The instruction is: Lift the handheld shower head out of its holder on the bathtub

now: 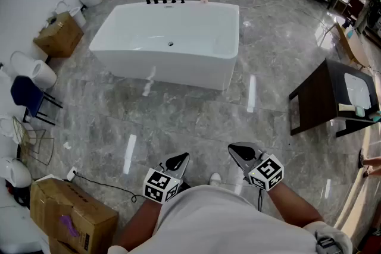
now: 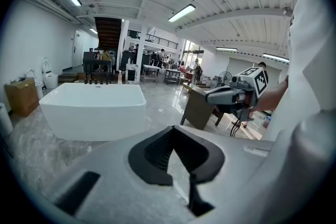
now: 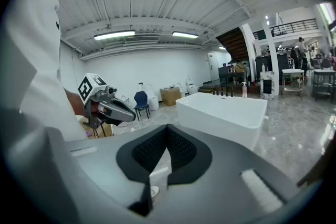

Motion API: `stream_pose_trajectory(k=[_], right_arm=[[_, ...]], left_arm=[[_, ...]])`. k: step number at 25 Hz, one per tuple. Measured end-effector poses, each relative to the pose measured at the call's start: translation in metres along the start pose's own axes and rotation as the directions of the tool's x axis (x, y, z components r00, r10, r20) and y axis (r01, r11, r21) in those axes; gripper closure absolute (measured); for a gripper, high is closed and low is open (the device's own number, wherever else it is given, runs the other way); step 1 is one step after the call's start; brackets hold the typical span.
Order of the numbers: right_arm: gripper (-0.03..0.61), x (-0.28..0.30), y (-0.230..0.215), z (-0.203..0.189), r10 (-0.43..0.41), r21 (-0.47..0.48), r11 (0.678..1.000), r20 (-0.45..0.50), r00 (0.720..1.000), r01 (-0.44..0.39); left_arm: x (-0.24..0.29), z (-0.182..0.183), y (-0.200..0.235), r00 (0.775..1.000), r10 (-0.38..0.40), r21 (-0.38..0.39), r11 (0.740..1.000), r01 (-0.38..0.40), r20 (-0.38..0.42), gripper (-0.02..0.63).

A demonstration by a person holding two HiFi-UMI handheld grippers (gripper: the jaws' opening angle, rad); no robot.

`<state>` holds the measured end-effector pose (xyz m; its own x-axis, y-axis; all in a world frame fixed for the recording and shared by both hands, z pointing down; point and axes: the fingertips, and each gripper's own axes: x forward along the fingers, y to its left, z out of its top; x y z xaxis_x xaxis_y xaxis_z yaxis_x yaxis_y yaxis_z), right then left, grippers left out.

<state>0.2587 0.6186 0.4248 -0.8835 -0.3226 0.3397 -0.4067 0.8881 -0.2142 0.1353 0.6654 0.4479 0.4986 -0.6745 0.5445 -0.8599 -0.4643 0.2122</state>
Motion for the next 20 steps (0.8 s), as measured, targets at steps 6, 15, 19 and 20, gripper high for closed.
stream_pose_trajectory(k=[6,15,19,20], right_arm=[[0.568,-0.018,-0.013,-0.002,0.003,-0.002,1.0,0.028,1.0,-0.003],[0.566,-0.018,-0.021,-0.013,0.028,0.009,1.0,0.024,0.999,-0.029],[0.565,-0.005,-0.031,-0.009,0.023,-0.006,1.0,0.028,0.999,-0.023],[0.565,-0.001,-0.036,-0.006,0.018,-0.002,1.0,0.035,0.999,-0.018]], left_arm=[[0.017,0.009,-0.011,1.0,0.015,0.032,0.999,-0.015,-0.002,0.607],[0.034,0.02,-0.025,1.0,0.001,0.046,0.999,0.0,-0.008,0.607],[0.042,0.022,-0.011,1.0,-0.01,0.034,0.999,0.011,-0.021,0.607],[0.044,0.025,-0.004,1.0,-0.011,0.036,0.999,0.012,-0.019,0.607]])
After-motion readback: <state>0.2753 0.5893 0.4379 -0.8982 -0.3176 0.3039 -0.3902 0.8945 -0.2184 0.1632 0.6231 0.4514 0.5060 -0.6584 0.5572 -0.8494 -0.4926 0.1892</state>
